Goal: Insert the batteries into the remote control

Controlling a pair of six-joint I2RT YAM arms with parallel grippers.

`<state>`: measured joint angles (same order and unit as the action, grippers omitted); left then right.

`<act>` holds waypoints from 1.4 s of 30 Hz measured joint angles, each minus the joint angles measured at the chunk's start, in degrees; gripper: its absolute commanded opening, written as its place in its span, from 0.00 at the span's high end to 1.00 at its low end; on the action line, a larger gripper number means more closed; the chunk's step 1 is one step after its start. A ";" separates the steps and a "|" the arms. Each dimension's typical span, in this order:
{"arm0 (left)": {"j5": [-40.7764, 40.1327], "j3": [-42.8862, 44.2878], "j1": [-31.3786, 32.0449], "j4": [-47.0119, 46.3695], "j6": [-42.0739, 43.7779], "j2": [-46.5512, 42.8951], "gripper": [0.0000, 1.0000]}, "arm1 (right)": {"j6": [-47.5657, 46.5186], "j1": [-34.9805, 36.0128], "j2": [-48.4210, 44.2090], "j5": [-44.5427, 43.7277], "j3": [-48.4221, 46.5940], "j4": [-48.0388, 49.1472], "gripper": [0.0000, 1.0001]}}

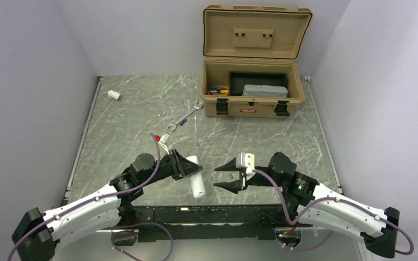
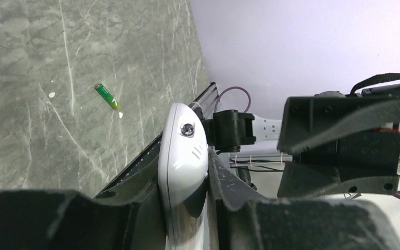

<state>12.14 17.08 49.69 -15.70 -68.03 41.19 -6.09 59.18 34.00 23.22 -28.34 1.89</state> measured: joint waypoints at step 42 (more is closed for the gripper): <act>4.52 0.61 0.00 -8.90 -0.09 4.79 1.00 | -22.93 16.31 12.50 -6.05 -1.97 -0.02 0.68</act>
<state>16.67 17.69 49.69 -24.60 -68.12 45.98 -29.02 75.48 46.50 17.17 -30.30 1.87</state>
